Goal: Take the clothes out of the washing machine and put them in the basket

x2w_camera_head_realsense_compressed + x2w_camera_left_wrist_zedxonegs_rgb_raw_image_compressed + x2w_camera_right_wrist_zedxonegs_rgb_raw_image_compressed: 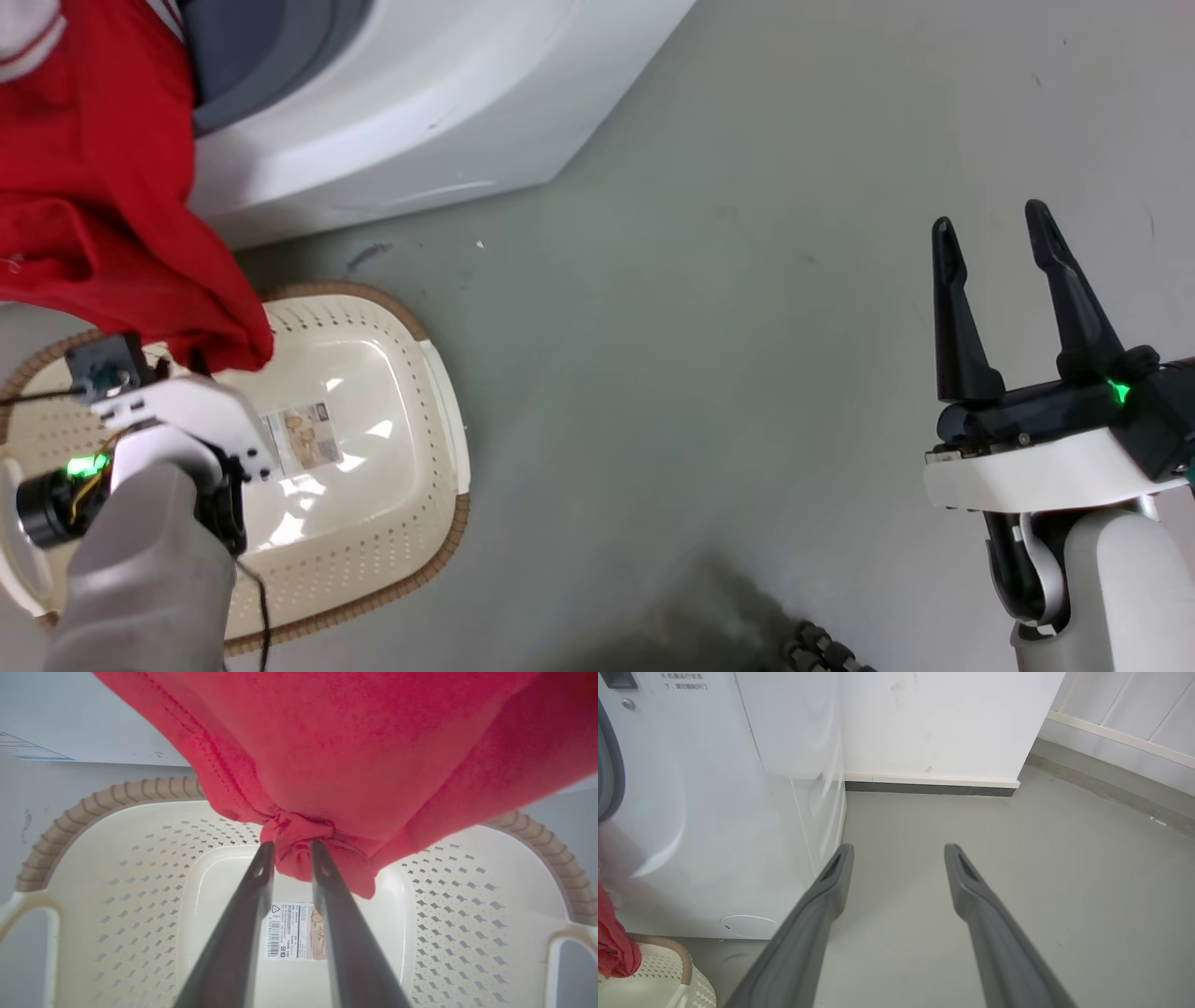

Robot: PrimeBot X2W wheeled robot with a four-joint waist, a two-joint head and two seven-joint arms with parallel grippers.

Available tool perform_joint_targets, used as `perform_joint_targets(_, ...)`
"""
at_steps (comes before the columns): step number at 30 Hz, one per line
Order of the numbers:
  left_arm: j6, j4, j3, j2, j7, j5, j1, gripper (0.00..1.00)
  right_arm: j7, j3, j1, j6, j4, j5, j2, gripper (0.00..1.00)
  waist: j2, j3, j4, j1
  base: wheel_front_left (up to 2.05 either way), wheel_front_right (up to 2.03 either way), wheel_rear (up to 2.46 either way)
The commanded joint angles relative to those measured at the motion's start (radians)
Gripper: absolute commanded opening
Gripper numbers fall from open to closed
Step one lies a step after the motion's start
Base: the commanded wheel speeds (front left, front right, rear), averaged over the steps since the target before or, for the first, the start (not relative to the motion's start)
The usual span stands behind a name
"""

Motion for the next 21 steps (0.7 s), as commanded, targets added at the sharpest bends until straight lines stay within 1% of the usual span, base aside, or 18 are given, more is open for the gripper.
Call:
perform_joint_targets(1, -0.002, -0.011, 0.008, -0.001, -0.006, -0.005, 0.034, 1.00, -0.006, 0.002, -0.010, -0.001, 0.008, 0.005, 0.000, 1.00, 0.0000, -0.038, 0.012, -0.0001, 0.00, 0.00, 0.00)
perform_joint_targets(6, 0.005, -0.111, 0.040, -0.021, -0.006, -0.001, 0.146, 1.00, -0.003, -0.001, 0.022, -0.001, 0.028, -0.007, 0.000, 1.00, 0.0000, -0.130, 0.035, -0.0001, 0.00, 0.00, 0.00)
perform_joint_targets(13, 0.005, -0.313, 0.092, -0.073, -0.006, 0.041, 0.307, 1.00, 0.025, -0.008, 0.070, -0.001, 0.040, -0.026, 0.000, 1.00, 0.0000, -0.261, 0.082, -0.0001, 0.00, 0.00, 0.00)
perform_joint_targets(18, 0.006, -0.460, 0.126, -0.089, -0.005, 0.092, 0.361, 1.00, 0.047, -0.016, 0.099, -0.001, 0.026, -0.035, 0.000, 1.00, 0.0000, -0.307, 0.109, -0.0001, 0.00, 0.00, 0.00)
perform_joint_targets(21, -0.001, -0.529, 0.140, -0.091, -0.005, 0.122, 0.366, 1.00, 0.056, -0.014, 0.110, -0.001, 0.018, -0.036, 0.000, 1.00, 0.0000, -0.321, 0.115, -0.0001, 0.00, 0.00, 0.00)
